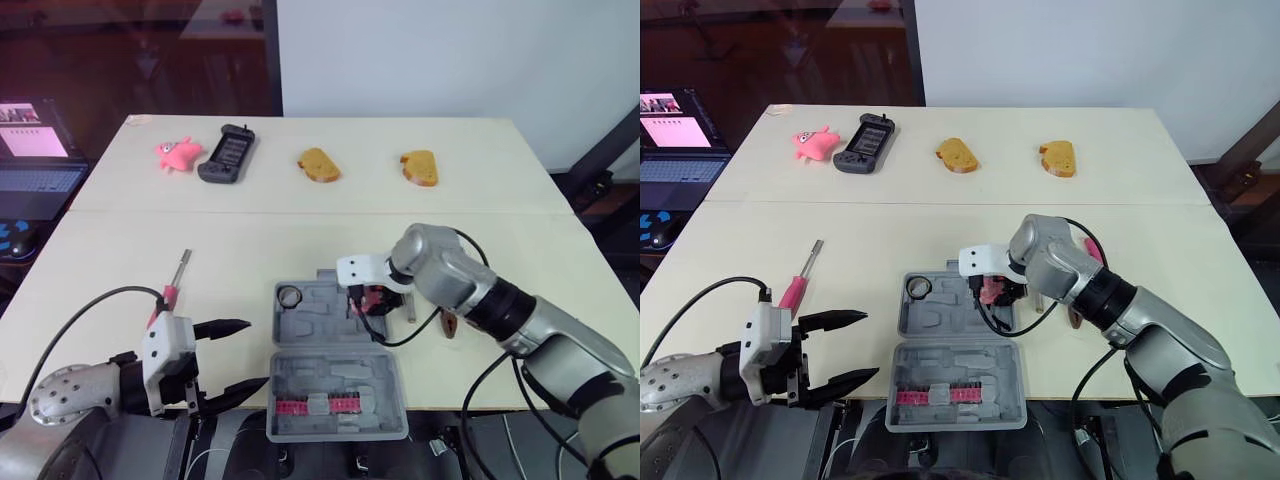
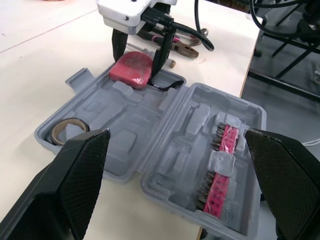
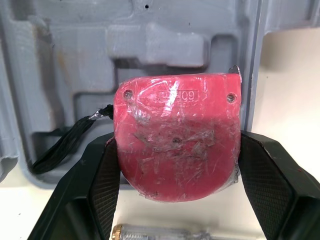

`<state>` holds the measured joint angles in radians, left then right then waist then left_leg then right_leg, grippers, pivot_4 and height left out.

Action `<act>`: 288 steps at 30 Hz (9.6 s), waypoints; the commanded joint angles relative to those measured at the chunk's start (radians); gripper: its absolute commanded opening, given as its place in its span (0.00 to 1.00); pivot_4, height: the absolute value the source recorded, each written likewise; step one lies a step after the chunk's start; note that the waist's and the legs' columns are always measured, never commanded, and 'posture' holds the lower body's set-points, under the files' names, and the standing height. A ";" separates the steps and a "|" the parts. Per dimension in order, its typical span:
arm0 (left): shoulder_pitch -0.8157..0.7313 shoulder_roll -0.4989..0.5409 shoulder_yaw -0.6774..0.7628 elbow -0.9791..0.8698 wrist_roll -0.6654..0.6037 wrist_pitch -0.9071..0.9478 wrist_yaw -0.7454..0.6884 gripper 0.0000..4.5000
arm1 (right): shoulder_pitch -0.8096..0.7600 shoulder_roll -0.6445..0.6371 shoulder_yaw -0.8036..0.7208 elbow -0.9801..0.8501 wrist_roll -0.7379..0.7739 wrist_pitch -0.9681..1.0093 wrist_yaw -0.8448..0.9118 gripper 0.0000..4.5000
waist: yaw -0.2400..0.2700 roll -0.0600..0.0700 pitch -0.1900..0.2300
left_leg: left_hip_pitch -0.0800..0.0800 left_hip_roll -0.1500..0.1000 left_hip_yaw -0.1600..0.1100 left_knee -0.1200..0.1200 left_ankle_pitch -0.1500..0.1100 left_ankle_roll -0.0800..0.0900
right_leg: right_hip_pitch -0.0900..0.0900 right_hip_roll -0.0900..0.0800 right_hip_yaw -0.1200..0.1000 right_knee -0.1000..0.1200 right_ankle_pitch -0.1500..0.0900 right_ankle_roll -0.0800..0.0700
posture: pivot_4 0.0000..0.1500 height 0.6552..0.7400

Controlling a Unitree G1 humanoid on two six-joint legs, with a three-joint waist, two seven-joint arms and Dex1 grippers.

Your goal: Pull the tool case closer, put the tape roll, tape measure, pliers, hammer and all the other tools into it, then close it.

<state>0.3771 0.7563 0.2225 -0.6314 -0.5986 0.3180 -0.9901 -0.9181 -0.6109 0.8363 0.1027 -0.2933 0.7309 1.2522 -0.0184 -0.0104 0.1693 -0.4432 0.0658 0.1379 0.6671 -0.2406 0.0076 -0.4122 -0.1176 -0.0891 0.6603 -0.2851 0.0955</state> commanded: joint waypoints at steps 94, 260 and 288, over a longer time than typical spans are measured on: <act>-0.146 0.040 0.050 0.187 -0.008 0.001 -0.092 1.00 | 0.485 0.057 -0.758 0.156 0.500 -0.656 -0.197 0.52 | 0.003 0.001 -0.002 | 0.013 0.001 -0.001 -0.003 -0.003 0.003 | 0.012 -0.001 0.000 -0.002 0.000 -0.001 | 1.00 0.75; -0.593 0.243 -0.041 0.011 -0.299 0.452 -0.093 1.00 | 0.804 0.142 -1.079 -0.405 0.684 0.234 -0.964 0.27 | 0.005 0.002 0.000 | 0.001 0.000 -0.004 -0.002 0.002 -0.003 | 0.005 0.004 -0.003 -0.005 0.001 0.001 | 1.00 0.75; -0.192 0.192 0.184 0.095 -0.118 0.219 -0.120 1.00 | 0.018 -0.297 -0.337 -0.480 0.591 0.180 -0.168 0.27 | 0.003 0.004 0.002 | 0.000 0.001 -0.002 -0.003 0.000 0.001 | 0.000 0.001 -0.002 -0.005 0.001 0.000 | 1.00 0.75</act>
<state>0.1726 0.9558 0.3636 -0.5146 -0.7273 0.5642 -1.1109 -0.8565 -0.9219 0.4783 -0.3786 0.3117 0.9157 1.0409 -0.0156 -0.0061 0.1712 -0.4434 0.0665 0.1369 0.6643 -0.2408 0.0081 -0.4117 -0.1174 -0.0914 0.6548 -0.2837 0.0956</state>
